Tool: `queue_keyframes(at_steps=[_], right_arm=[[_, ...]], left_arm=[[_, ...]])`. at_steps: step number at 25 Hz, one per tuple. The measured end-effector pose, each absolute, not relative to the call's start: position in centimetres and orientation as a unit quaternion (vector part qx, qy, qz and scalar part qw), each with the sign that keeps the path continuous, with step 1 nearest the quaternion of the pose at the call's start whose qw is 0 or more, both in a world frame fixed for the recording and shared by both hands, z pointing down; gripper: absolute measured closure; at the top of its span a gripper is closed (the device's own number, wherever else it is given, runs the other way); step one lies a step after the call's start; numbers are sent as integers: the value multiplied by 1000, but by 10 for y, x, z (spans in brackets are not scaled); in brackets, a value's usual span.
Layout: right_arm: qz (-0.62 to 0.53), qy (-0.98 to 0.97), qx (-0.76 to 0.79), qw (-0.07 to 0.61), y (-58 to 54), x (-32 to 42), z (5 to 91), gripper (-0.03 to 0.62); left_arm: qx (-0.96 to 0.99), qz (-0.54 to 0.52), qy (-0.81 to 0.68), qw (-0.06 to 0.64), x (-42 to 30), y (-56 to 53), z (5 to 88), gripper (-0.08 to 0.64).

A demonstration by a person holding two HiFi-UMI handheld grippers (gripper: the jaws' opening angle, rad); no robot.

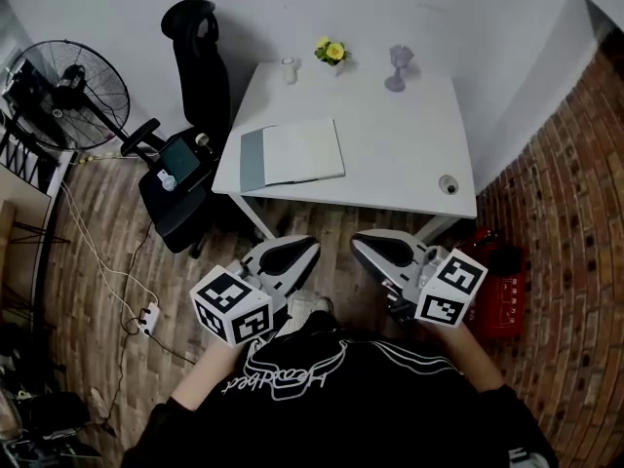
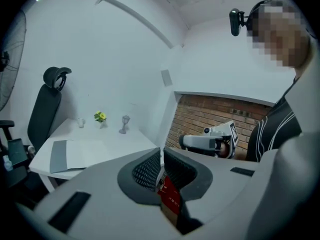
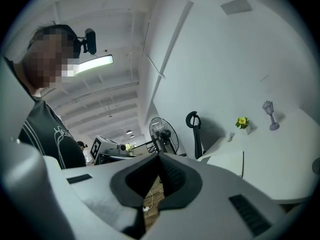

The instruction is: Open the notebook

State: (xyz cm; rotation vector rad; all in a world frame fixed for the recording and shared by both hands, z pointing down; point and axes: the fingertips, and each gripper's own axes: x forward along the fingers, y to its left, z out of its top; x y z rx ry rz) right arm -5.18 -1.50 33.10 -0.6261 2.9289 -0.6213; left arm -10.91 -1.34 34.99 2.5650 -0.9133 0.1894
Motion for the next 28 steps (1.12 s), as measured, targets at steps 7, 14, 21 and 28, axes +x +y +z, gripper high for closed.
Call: queue_keyframes(at_steps=[7, 14, 21, 28], right_arm=[[-186, 961, -201, 37, 5, -49, 328, 592], [-175, 964, -199, 33, 20, -47, 325, 592], [-167, 963, -212, 21, 27, -42, 333, 592], [-165, 960, -224, 18, 30, -33, 335, 592]], left_arm=[[922, 56, -331, 192, -103, 6, 338, 514], [921, 53, -338, 186, -102, 19, 333, 514], [920, 53, -344, 178, -103, 26, 338, 514], [921, 47, -344, 177, -102, 23, 337, 514]])
